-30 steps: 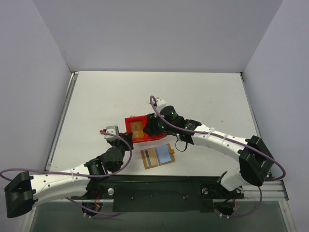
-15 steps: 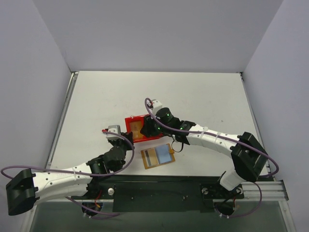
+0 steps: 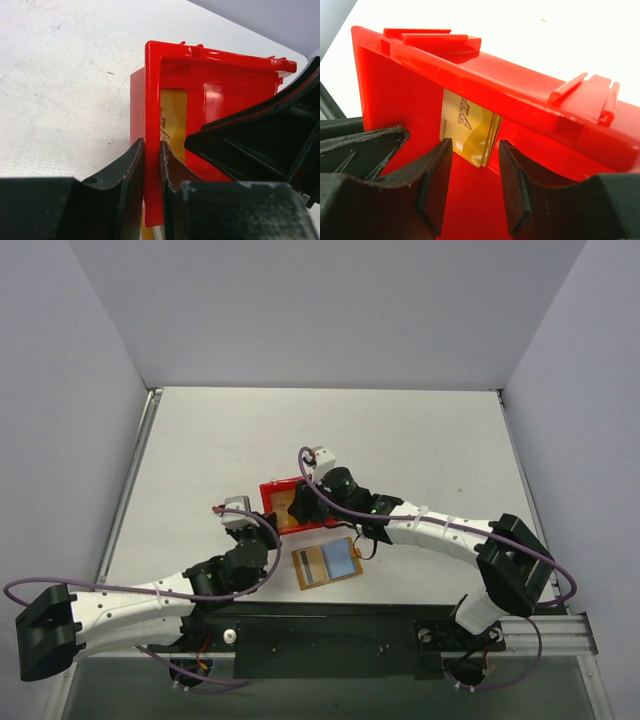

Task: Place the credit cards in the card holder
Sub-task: Pick up the credit card from the storage box.

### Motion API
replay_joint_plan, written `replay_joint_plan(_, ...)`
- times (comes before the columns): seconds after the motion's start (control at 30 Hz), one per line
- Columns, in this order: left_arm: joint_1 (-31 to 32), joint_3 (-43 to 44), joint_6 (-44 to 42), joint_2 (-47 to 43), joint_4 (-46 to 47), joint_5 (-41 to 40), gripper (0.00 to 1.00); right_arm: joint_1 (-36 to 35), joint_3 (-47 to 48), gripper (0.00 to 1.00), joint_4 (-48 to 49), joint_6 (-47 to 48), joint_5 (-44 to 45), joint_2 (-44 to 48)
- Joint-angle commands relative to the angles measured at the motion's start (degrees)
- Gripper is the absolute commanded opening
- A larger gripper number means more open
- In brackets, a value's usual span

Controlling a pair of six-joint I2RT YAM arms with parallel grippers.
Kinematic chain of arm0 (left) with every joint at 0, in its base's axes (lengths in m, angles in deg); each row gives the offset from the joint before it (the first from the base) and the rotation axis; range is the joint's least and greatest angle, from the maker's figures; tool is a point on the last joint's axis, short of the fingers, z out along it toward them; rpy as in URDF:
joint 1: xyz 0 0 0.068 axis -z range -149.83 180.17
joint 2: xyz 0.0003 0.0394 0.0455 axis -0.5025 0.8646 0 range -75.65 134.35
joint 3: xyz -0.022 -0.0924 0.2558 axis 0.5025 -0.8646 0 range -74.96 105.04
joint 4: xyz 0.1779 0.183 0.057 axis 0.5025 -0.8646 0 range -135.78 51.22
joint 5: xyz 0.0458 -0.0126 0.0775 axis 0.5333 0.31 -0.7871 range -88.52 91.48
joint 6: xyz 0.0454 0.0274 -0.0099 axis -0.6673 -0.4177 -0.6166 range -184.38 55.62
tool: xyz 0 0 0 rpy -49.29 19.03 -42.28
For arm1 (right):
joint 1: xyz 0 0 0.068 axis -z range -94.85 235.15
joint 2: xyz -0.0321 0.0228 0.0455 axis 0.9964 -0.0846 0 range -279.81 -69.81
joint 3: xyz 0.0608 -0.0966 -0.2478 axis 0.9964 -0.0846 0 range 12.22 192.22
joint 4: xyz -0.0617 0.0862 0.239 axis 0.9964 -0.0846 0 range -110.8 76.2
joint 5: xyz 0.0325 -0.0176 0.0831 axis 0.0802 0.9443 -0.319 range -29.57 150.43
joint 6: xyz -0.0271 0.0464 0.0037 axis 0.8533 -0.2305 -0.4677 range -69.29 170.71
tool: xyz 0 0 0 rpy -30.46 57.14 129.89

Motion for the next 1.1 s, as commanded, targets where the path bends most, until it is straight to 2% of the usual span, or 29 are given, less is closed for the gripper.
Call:
replay_joint_plan(0.0,-1.8,6.0,11.6,2.0,-10.7,-2.8,0.0,-0.4,-1.3,0.38,2.6,0.3,3.1,2.9)
replay_joint_plan(0.07,-5.0,8.4,17.1,4.0,-18.9,-0.8,0.0,-0.6,-2.0,0.38,2.0,0.4,3.7,4.5)
replay_joint_plan(0.2,-12.7,12.4,23.8,9.4,-27.9,6.7,0.0,-0.4,-2.8,0.38,0.2,0.3,4.9,7.7)
replay_joint_plan(0.33,-15.9,15.4,26.2,13.8,-32.4,10.3,0.0,-0.5,-4.5,0.38,-1.2,0.1,6.2,11.1)
replay_joint_plan(0.47,-16.5,16.5,26.1,15.8,-32.0,11.7,0.01,-0.5,-5.6,0.38,-2.9,0.3,8.6,13.7)
replay_joint_plan(0.8,-18.8,13.8,24.6,15.5,-28.0,18.6,0.28,-0.4,-6.9,0.39,-4.5,0.1,9.8,15.8)
replay_joint_plan(0.83,-19.7,13.6,24.0,15.1,-27.7,19.2,0.3,-0.4,-6.8,0.39,-4.7,0.1,9.9,15.6)
replay_joint_plan(0.9,-21.4,13.4,22.8,14.5,-27.4,21.2,0.39,-0.4,-6.5,0.39,-5.5,0.1,10.2,15.6)
replay_joint_plan(1.07,-26.6,14.5,18.0,13.6,-27.4,29.6,0.52,-0.3,-6.8,0.39,-6.1,-0.4,10.5,16.3)
